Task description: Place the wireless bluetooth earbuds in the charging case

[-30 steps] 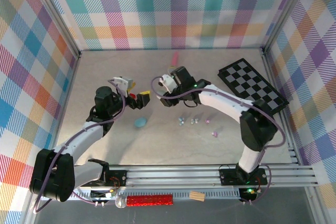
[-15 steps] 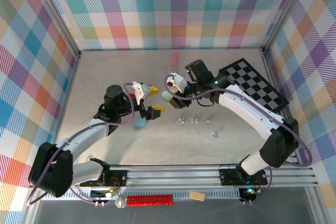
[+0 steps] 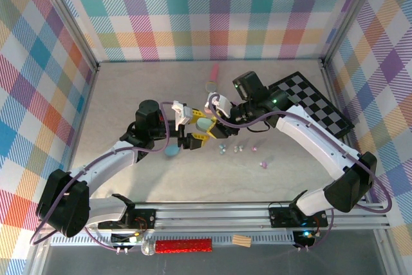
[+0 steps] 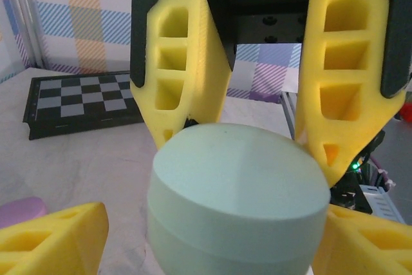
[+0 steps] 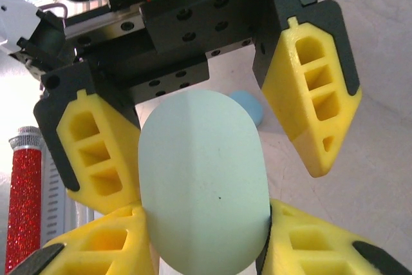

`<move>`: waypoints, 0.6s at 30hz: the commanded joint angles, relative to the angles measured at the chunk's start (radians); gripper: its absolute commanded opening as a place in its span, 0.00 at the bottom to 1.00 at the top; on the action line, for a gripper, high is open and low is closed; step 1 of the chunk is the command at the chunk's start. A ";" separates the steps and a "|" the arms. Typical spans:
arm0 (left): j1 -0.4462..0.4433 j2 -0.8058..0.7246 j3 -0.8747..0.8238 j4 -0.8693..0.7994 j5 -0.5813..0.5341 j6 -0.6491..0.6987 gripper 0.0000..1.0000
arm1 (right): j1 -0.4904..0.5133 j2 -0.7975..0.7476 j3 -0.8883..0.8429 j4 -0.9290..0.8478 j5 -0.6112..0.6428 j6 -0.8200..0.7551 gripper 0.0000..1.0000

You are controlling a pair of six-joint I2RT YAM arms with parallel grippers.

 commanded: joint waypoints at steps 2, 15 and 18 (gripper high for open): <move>-0.016 -0.023 0.023 -0.029 0.052 0.032 0.76 | -0.005 0.001 0.022 -0.048 -0.034 -0.045 0.36; -0.018 -0.037 0.018 -0.028 0.071 0.040 0.69 | -0.017 0.016 0.012 -0.065 -0.011 -0.054 0.35; -0.017 -0.039 0.017 -0.026 0.074 0.040 0.69 | -0.019 0.018 0.011 -0.066 -0.005 -0.055 0.35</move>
